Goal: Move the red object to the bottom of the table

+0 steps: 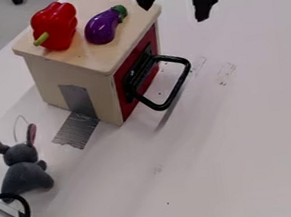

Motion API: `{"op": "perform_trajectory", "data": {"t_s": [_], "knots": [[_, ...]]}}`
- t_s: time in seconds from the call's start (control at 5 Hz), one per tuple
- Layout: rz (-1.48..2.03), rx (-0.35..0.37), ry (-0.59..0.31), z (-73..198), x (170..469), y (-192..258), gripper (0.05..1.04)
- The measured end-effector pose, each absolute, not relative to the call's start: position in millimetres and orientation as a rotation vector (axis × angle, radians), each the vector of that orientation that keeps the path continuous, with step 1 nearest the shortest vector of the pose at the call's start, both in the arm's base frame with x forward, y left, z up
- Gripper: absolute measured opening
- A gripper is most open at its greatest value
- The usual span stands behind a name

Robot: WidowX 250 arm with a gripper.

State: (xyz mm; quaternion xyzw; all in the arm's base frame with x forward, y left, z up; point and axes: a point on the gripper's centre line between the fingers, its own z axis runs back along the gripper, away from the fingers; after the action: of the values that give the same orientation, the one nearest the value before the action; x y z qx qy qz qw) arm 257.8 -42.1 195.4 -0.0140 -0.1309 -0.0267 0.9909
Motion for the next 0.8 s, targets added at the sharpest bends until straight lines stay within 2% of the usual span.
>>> {"op": "perform_trajectory", "data": {"t_s": [0.2, 0.4, 0.8], "knots": [[-0.054, -0.025, -0.238, 188.6, 256.4, -41.9, 1.000], [-0.014, -0.018, -0.216, 188.1, 255.4, -15.7, 1.000], [0.102, 0.020, -0.241, 201.4, 246.8, 52.1, 1.000]]}}
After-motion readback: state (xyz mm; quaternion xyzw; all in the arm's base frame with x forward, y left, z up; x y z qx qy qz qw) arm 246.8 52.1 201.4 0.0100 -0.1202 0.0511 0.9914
